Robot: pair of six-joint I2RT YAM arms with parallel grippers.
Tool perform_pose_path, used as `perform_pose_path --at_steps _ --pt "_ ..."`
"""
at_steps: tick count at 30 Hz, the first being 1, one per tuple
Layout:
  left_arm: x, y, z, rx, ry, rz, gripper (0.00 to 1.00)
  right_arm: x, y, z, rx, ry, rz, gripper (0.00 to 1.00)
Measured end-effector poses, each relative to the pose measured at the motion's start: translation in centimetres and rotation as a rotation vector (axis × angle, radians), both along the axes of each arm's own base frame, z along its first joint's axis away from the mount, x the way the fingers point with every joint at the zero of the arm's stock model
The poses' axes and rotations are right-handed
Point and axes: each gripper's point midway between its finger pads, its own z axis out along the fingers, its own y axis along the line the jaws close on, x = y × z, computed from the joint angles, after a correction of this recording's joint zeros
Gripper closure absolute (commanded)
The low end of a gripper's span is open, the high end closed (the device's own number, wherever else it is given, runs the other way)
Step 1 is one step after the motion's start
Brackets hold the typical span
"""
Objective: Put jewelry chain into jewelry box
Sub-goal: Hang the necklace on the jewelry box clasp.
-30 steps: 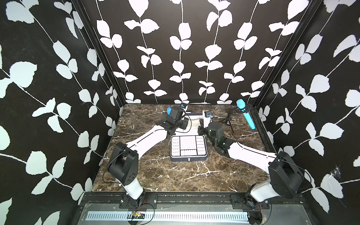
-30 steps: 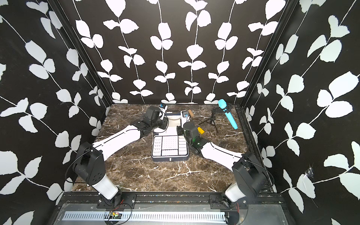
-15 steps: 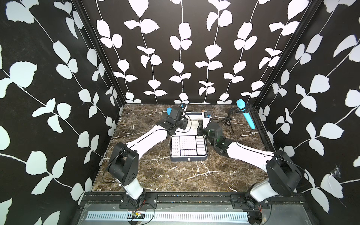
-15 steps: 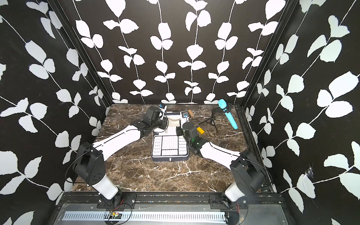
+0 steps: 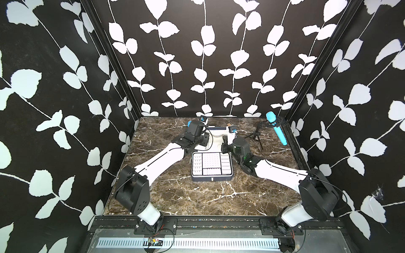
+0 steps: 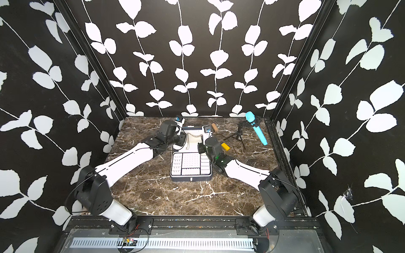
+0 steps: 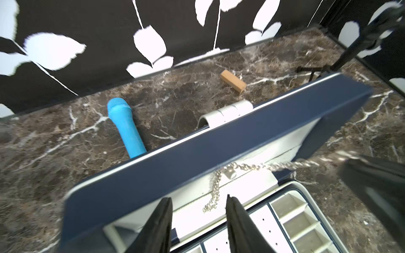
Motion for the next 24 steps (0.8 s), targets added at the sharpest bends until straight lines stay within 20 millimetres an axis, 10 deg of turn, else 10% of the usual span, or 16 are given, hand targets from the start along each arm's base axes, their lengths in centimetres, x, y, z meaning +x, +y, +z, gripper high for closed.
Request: perform_pose_path --at_steps 6,24 --pt "-1.8 1.6 2.0 -0.052 -0.036 0.035 0.55 0.2 0.1 -1.8 -0.035 0.033 -0.005 1.00" --pt "-3.9 3.3 -3.2 -0.042 0.058 0.080 0.57 0.2 0.9 -6.3 -0.090 0.128 0.029 1.00"
